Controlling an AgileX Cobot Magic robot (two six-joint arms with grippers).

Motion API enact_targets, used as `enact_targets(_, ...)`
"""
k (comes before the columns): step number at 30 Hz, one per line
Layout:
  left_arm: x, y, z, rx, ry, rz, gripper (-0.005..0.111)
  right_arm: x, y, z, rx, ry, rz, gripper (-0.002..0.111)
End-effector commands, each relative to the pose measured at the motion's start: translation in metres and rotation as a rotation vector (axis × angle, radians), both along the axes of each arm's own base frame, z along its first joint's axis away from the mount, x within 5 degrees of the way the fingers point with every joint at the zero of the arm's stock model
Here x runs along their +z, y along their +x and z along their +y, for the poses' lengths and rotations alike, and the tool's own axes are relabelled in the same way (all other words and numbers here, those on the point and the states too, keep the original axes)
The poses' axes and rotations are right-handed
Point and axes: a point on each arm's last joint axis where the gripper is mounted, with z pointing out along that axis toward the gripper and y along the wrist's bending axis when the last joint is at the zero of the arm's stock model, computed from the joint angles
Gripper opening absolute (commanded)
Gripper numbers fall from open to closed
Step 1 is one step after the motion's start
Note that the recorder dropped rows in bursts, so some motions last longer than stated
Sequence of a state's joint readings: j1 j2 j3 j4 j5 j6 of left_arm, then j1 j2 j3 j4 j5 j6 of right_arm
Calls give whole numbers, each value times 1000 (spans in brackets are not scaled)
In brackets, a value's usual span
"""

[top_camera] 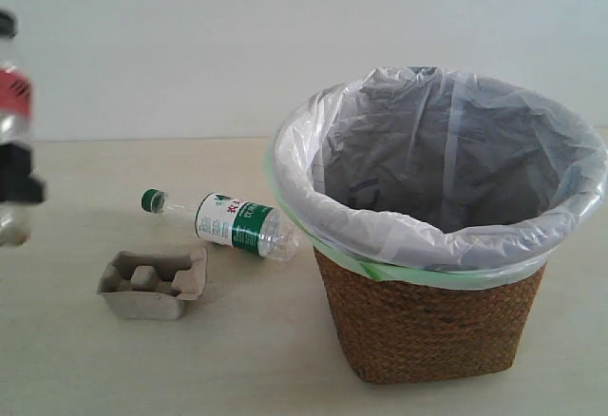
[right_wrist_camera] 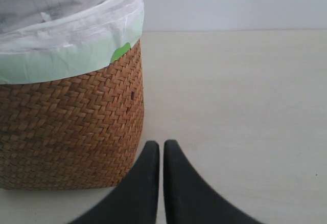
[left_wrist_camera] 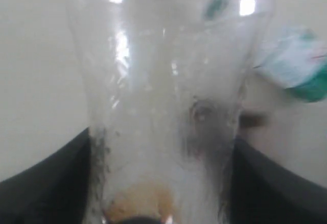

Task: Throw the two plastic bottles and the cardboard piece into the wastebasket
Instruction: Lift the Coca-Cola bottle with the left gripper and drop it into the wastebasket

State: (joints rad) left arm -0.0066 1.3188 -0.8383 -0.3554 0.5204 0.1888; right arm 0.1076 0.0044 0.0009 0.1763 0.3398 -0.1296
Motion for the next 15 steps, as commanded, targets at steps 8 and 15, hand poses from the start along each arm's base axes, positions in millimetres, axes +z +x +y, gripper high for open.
enact_targets(8,141,38,-183,-573,-691,-200,95,1,0,-1,-6,-8,-12,0)
enact_targets(15,107,48,-145,-357,-267,-4,95,1,0,-1,-6,-8,-12,0)
